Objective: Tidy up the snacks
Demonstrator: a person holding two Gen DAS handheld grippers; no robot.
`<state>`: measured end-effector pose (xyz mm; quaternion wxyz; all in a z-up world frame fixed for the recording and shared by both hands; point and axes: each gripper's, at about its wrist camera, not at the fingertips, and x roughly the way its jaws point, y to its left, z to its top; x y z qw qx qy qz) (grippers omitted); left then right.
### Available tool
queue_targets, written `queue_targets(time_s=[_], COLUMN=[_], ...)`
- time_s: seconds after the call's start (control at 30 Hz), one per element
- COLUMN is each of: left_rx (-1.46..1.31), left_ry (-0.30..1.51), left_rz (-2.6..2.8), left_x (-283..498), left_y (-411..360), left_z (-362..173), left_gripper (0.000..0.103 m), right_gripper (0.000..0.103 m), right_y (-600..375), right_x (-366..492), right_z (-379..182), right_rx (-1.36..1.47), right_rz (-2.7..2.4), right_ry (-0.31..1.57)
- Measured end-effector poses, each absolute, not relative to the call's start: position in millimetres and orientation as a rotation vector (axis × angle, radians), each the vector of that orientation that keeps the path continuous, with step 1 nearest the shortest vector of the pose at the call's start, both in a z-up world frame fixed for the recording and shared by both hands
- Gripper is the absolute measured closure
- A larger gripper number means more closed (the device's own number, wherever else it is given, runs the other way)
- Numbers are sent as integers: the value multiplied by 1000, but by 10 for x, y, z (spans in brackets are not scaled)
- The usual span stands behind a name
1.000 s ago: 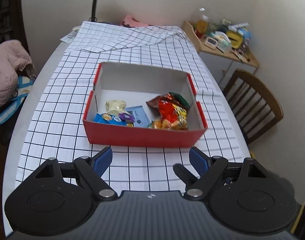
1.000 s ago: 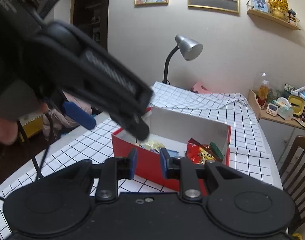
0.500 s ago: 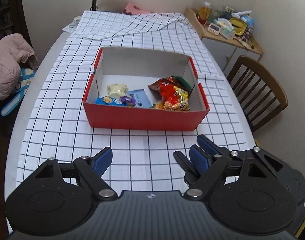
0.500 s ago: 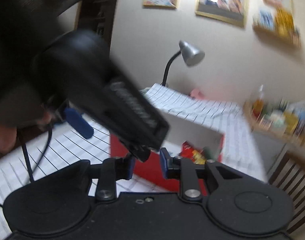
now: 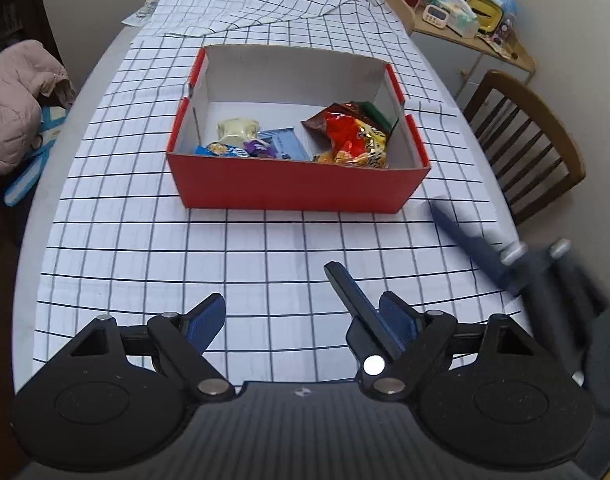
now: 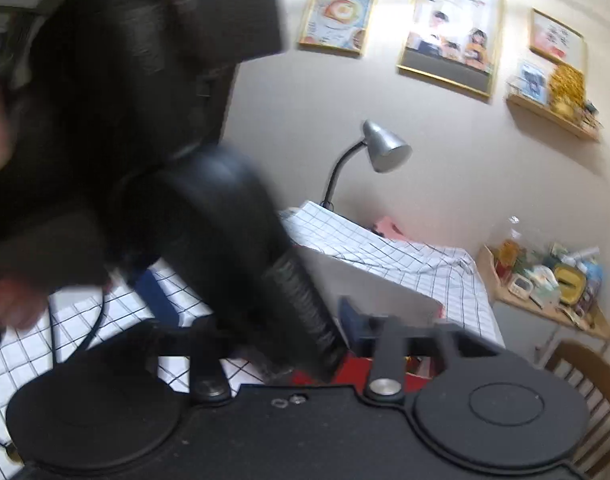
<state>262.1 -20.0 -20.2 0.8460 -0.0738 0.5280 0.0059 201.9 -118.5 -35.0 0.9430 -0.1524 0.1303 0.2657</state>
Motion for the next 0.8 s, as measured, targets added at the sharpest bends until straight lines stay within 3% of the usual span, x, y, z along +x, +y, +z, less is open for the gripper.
queue_targets(time_s=[0.03, 0.53, 0.8], left_rx=[-144, -145, -153], left_ry=[1116, 892, 802], left_rz=[23, 8, 11], left_x=[2615, 2311, 2111], left_y=[-191, -92, 5], left_z=[-204, 227, 344], left_gripper=[19, 20, 20], right_gripper=[0, 0, 0], right_y=[-1217, -1438, -1763], right_x=[2054, 2135, 2076], right_z=[-332, -378, -223], right_rx=[-292, -266, -115], right_rz=[518, 524, 408], right_ry=[265, 369, 402])
